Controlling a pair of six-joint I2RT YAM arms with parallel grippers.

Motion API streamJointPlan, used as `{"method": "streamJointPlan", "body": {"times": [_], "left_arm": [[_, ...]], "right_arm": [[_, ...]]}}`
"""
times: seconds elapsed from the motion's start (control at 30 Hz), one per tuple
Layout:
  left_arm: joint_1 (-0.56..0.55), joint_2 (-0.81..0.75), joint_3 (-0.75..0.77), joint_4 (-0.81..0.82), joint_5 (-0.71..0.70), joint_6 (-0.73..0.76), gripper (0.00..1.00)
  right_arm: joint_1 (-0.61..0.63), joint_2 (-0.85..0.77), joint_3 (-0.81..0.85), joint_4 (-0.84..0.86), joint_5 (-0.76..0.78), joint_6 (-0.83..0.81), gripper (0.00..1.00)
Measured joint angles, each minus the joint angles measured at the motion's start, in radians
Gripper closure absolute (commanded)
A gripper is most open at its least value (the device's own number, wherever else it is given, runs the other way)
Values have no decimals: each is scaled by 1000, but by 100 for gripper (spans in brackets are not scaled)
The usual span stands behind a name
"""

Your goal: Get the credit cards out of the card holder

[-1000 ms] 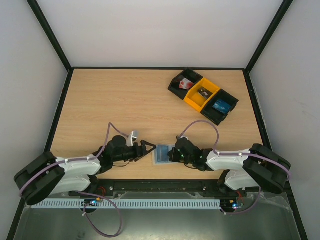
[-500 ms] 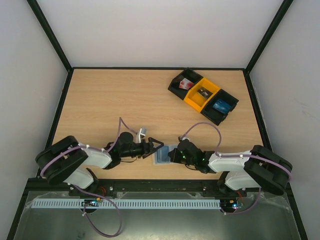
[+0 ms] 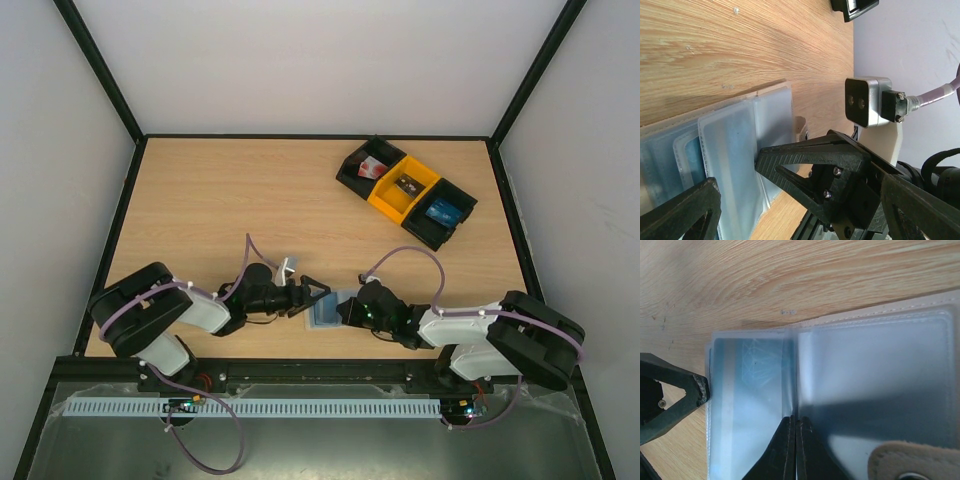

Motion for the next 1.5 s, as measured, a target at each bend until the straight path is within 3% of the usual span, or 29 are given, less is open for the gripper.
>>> {"method": "streamJointPlan", "body": {"times": [0.37,0.83,1.1,1.5], "left_arm": [[0,-35,2,-87,-31,61,12],[0,-18,28,-100,-14,82,22],[-6,-17,40,-75,11,70,23],[-42,85,75,63,76,-13,24]], "right_arm": [[0,28,-10,58,-2,6,98],[0,32,-15,75,-2,14,98],[0,21,-14,69,-5,15,90],[1,-179,-12,-166,84,14,82]]}}
